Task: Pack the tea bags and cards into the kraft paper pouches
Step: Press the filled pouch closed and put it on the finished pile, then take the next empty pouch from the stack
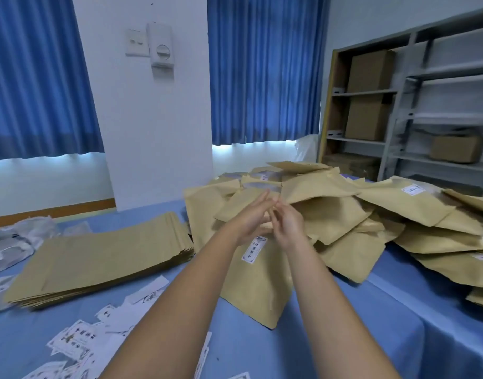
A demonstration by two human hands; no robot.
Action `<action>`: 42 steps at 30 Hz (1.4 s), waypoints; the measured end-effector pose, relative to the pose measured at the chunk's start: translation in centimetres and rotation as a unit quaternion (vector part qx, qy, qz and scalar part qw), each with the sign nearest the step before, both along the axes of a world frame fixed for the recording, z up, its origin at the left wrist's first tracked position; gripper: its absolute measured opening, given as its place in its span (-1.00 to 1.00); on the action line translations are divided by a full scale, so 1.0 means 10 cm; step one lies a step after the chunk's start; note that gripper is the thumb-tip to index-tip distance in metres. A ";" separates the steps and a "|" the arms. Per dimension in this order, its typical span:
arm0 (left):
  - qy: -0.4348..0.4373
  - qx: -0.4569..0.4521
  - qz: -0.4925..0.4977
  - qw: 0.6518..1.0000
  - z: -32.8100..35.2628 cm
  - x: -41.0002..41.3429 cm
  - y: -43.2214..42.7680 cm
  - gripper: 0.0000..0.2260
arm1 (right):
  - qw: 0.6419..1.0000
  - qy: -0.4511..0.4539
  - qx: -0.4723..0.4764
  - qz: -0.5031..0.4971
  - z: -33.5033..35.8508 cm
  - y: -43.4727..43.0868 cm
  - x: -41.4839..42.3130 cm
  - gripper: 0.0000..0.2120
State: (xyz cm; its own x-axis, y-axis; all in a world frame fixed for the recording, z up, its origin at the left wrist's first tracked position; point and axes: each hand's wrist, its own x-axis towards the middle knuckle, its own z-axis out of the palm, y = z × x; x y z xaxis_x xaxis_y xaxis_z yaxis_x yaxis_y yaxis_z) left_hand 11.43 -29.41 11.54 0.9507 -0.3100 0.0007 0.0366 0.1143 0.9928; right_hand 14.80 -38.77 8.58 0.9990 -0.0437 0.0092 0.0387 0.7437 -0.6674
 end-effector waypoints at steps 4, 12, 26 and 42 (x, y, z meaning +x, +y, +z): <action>-0.048 0.128 0.062 0.989 -0.19 -0.03 0.24 -0.55 | 0.999 0.014 -0.034 0.007 -0.22 0.43 -0.08 -0.75; -0.008 0.709 0.304 0.636 -0.96 -0.32 1.82 -0.34 | 0.991 0.072 -0.054 0.102 -0.59 1.08 -0.41 -0.73; -0.219 0.572 0.296 0.733 -0.86 -1.43 2.69 -0.62 | 0.955 0.105 -0.131 0.246 -0.90 2.27 -1.05 -0.60; -0.171 0.479 0.310 0.803 -1.27 -2.13 3.16 -0.60 | 0.892 -0.032 -0.319 0.318 -1.01 2.87 -1.68 -0.76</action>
